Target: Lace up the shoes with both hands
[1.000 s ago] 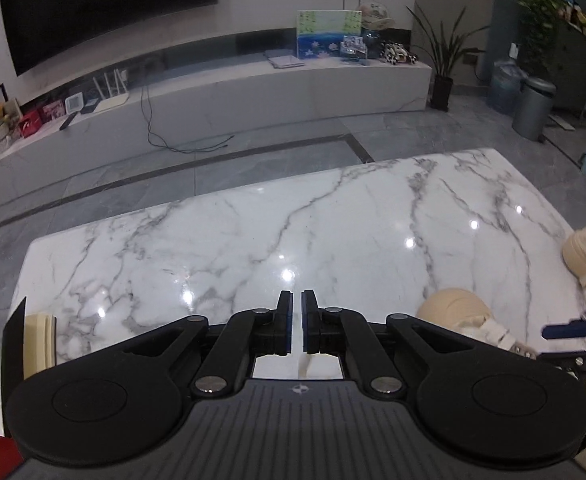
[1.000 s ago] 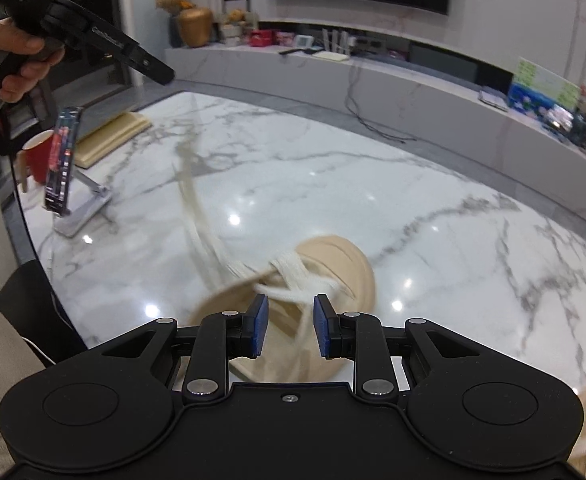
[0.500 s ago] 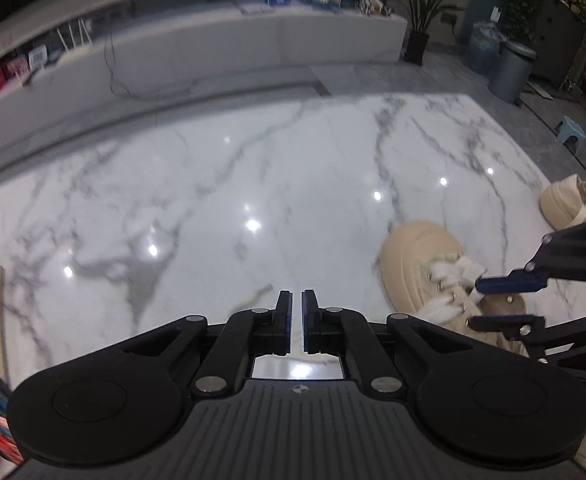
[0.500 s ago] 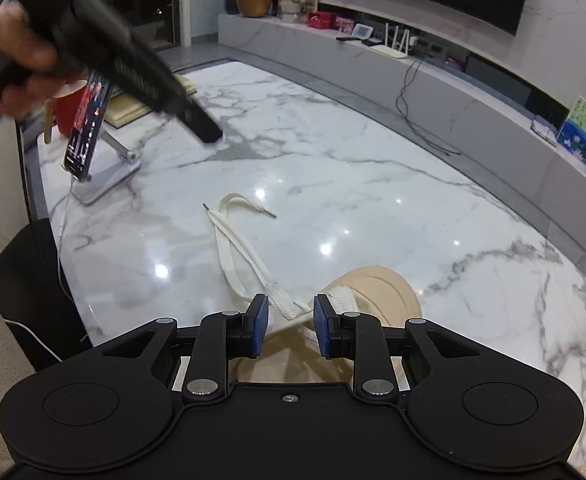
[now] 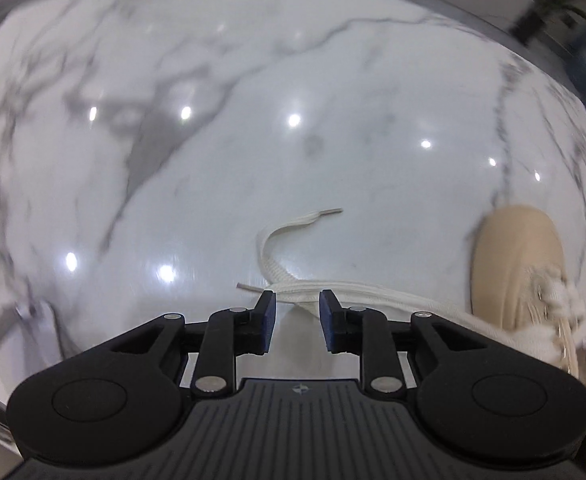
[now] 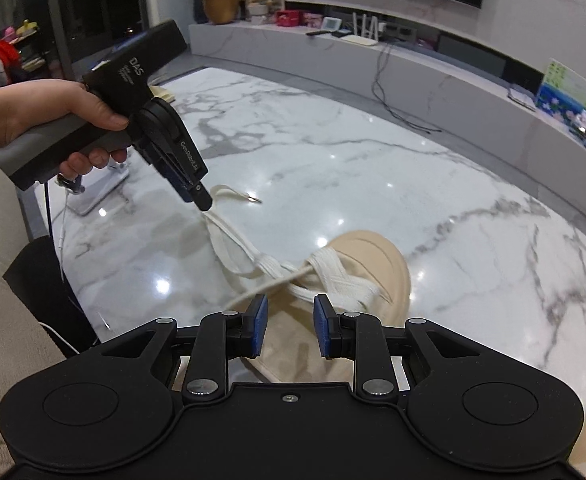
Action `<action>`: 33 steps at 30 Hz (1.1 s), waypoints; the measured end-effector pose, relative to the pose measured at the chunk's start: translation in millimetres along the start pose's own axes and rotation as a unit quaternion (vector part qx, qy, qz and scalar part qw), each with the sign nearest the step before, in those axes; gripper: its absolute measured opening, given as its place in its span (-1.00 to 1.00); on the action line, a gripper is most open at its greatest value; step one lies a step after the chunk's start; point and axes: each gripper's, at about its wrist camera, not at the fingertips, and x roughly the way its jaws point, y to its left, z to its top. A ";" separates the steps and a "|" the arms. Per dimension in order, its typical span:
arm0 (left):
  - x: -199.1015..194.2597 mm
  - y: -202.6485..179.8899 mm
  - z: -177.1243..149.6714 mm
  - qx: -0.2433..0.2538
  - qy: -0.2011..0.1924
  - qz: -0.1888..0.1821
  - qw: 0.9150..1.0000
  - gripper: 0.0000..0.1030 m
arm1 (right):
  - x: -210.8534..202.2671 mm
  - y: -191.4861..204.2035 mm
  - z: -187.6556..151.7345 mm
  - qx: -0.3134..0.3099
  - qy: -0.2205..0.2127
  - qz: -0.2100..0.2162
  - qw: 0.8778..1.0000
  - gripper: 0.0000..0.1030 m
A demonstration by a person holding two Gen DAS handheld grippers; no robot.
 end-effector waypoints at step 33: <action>-38.7 18.9 -1.6 -0.003 -0.033 -0.003 0.999 -0.89 | -21.3 1.8 -5.5 -0.012 -0.030 -0.008 0.999 -0.52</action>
